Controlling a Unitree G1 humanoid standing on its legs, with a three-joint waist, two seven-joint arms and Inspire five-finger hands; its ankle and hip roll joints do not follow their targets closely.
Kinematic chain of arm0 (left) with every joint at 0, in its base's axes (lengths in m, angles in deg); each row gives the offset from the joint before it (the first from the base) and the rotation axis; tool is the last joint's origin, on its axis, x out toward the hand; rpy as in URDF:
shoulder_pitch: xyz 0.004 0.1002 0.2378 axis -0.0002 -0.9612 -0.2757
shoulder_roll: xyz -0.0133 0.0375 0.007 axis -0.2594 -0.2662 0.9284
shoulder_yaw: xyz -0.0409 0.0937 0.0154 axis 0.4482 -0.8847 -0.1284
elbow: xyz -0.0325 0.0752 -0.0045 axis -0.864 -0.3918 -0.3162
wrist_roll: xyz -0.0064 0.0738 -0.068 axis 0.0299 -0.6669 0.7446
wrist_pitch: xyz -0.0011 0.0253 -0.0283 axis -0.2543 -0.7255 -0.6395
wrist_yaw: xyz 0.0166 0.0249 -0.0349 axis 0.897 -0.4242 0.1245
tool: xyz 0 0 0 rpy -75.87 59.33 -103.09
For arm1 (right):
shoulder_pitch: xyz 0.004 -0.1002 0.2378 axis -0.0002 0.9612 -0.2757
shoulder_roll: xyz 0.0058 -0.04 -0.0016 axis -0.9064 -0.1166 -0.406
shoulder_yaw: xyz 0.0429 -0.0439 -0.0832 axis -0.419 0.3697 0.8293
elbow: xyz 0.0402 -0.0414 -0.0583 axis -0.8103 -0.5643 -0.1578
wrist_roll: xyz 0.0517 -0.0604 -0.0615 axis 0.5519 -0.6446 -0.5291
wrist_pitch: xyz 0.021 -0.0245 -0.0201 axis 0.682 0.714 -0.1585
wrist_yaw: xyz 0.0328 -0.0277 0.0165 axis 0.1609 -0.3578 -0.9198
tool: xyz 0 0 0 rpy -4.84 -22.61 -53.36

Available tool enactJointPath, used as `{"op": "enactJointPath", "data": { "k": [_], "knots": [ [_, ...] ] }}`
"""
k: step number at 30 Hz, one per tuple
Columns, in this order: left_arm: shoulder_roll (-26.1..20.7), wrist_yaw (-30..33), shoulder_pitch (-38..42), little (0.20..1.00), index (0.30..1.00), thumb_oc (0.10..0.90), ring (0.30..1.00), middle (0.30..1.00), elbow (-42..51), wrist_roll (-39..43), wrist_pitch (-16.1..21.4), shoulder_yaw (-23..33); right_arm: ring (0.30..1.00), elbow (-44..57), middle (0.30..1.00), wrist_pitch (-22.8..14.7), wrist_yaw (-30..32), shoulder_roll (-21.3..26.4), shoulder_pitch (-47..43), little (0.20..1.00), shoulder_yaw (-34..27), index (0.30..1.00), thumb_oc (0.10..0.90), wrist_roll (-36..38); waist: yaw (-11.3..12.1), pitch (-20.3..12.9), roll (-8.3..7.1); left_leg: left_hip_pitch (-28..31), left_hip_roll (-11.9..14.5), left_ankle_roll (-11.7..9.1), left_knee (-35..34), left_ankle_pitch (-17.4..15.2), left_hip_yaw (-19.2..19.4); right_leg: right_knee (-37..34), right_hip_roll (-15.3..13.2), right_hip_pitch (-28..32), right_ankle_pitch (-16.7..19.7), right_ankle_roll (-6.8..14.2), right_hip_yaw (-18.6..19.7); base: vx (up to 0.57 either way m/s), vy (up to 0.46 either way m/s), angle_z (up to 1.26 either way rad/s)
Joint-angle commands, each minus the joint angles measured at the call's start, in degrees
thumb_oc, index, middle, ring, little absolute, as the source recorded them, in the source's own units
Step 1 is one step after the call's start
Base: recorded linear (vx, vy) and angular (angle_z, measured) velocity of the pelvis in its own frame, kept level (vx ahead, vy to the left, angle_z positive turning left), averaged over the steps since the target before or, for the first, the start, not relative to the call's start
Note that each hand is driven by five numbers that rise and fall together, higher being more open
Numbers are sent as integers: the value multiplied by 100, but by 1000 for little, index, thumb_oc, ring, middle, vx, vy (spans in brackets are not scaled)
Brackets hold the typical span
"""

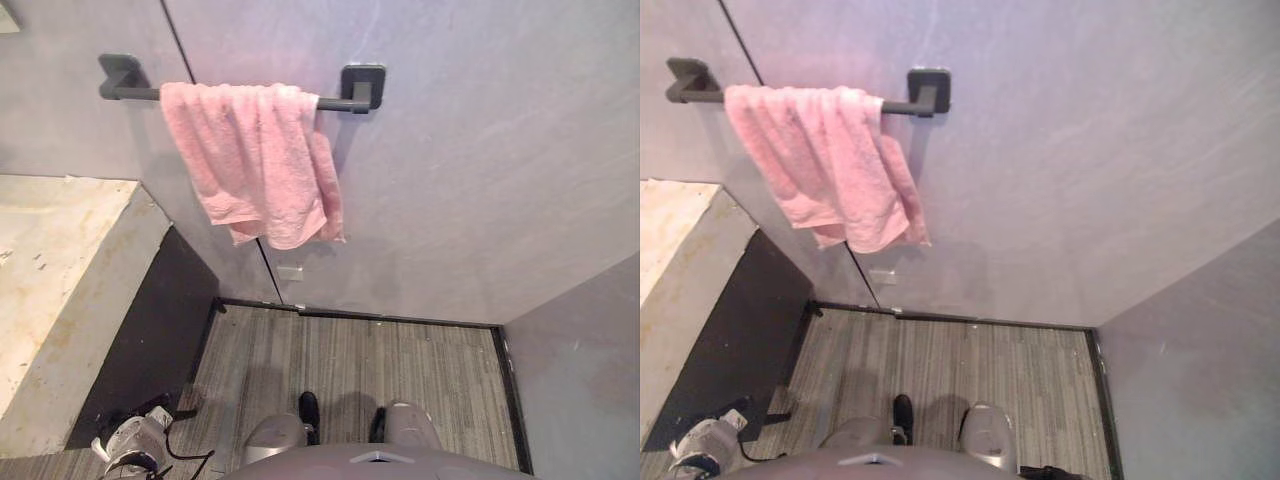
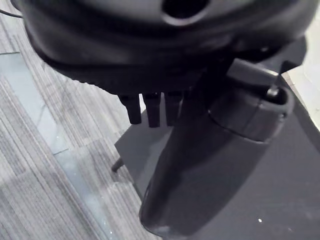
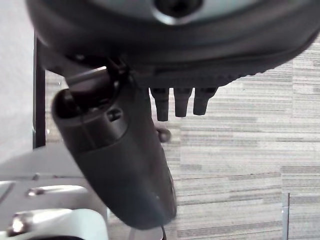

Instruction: Organize the bathroom.

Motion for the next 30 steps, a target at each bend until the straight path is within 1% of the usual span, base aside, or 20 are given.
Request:
{"op": "enactJointPath", "data": {
  "k": [1,2,4,6,7,10,11,12,13,14,15,16,17,19,20,23,25,28,30],
  "knots": [
    [-724,-463,-77,900,900,800,900,900,629,-833,442,-7,900,-104,900,-328,-47,107,73,900,36,900,800,-138,-44,-66,-320,-156,24,136,1042,-929,-353,-2005,-64,246,1395,480,366,133,-260,4],
    [-795,-532,-93,900,900,800,900,900,856,-1023,527,-176,900,-20,900,-353,-71,132,59,900,45,900,800,34,-66,-80,-360,-195,37,154,1113,-989,-428,-2189,80,320,1342,453,561,71,-203,17],
    [-814,-697,-117,900,900,800,900,900,968,-1269,667,-269,900,60,900,-371,-95,156,53,900,33,900,800,124,-68,-97,-393,-248,21,162,1163,-999,-540,-2272,115,361,1405,467,666,55,-167,45],
    [-816,-1116,-218,900,900,800,900,900,1618,-1595,599,-498,900,379,900,-452,-179,250,-2,900,86,900,800,279,-17,-135,-385,-232,196,69,1081,-872,-494,-2291,219,535,1293,384,521,102,-164,71],
    [-964,-1524,-238,900,900,800,900,900,2022,-1945,509,-650,900,697,900,-621,-181,362,-26,900,117,900,800,419,-21,-172,-363,-227,305,26,1031,-818,-480,-2341,268,596,1241,332,461,93,-96,47],
    [-1059,-1709,-271,900,900,800,900,900,2247,-2084,441,-696,900,962,900,-620,-96,400,-27,900,119,900,800,479,-24,-186,-361,-229,347,10,1007,-797,-482,-2344,278,600,1222,318,437,42,-51,38],
    [-1302,-2131,-354,900,900,800,900,900,2734,-2240,302,-760,900,1532,900,-629,-72,544,-54,900,127,900,800,589,-32,-193,-350,-212,424,-27,920,-744,-462,-2373,302,604,1202,296,410,45,-74,38],
    [-1425,-2335,-387,900,900,800,900,900,2976,-2366,244,-765,900,1840,900,-621,5,627,-69,900,129,900,800,626,-39,-190,-348,-187,454,-40,864,-718,-452,-2395,310,611,1201,286,400,42,-67,19],
    [-1485,-2435,-403,900,900,800,900,900,3077,-2420,262,-768,900,1969,900,-658,30,666,-75,900,130,900,800,655,-42,-188,-347,-174,467,-45,837,-706,-447,-2403,313,613,1202,284,396,38,-46,1],
    [-1717,-2641,-469,900,900,800,900,900,3498,-2399,190,-741,900,2629,900,-612,64,848,-98,900,86,900,800,822,-63,-186,-344,-133,505,-58,751,-674,-423,-2404,308,590,1213,299,395,51,-47,-8],
    [-1878,-2700,-510,900,900,800,900,900,3805,-2336,172,-666,900,3276,900,-561,221,1006,-111,900,19,900,800,800,-98,-185,-343,-74,536,-66,680,-659,-375,-2400,296,574,1222,319,395,57,-49,-10],
    [-1962,-2693,-496,900,900,800,900,900,3937,-2251,184,-631,900,3604,900,-584,232,1097,-120,900,-10,900,800,854,-123,-192,-348,-43,555,-67,649,-653,-340,-2396,287,566,1229,337,401,40,-37,-4],
    [-2039,-2694,-436,900,900,800,900,900,4056,-2263,200,-585,900,4084,900,-523,314,1177,-137,900,-28,900,800,880,-154,-198,-357,-19,573,-64,616,-651,-295,-2380,273,537,1230,353,393,20,-31,6],
    [-2164,-2622,-199,900,900,800,900,900,4340,-2325,208,-565,900,4749,900,-649,430,1323,-274,900,-90,900,800,837,-218,-212,-391,21,612,-67,568,-651,-207,-2356,249,479,1244,394,407,20,-57,-1],
    [-2238,-2629,-43,900,900,800,900,900,4421,-2399,208,-636,900,5000,900,-614,451,1412,-388,900,-126,900,800,842,-242,-216,-399,39,628,-72,554,-652,-169,-2338,238,456,1244,418,397,34,-74,-7],
    [-2467,-2539,435,900,900,800,900,900,4649,-2647,206,-911,900,5398,900,-749,540,1726,-890,900,-115,900,800,956,-260,-227,-413,82,658,-78,542,-663,-104,-2325,217,438,1253,456,408,47,-63,1],
    [-2724,-2472,951,900,900,800,900,900,4633,-2619,158,-1099,900,5508,900,-589,609,1953,-1453,900,10,900,800,1203,-248,-245,-386,106,675,-95,508,-654,-93,-2297,203,429,1239,459,408,59,-40,4],
    [-2885,-2301,1461,900,900,800,900,900,4560,-2537,187,-1278,900,5549,900,-416,689,2008,-2049,900,204,900,800,1362,-236,-248,-360,111,697,-123,483,-648,-83,-2274,195,423,1209,450,389,14,-8,1],
    [-3040,-2190,2055,900,900,800,900,900,4482,-2364,136,-1479,900,5518,900,-213,883,1995,-2714,900,524,900,800,1480,-216,-244,-337,99,719,-150,473,-642,-77,-2255,179,404,1195,436,369,16,-34,0]
  ]
}}
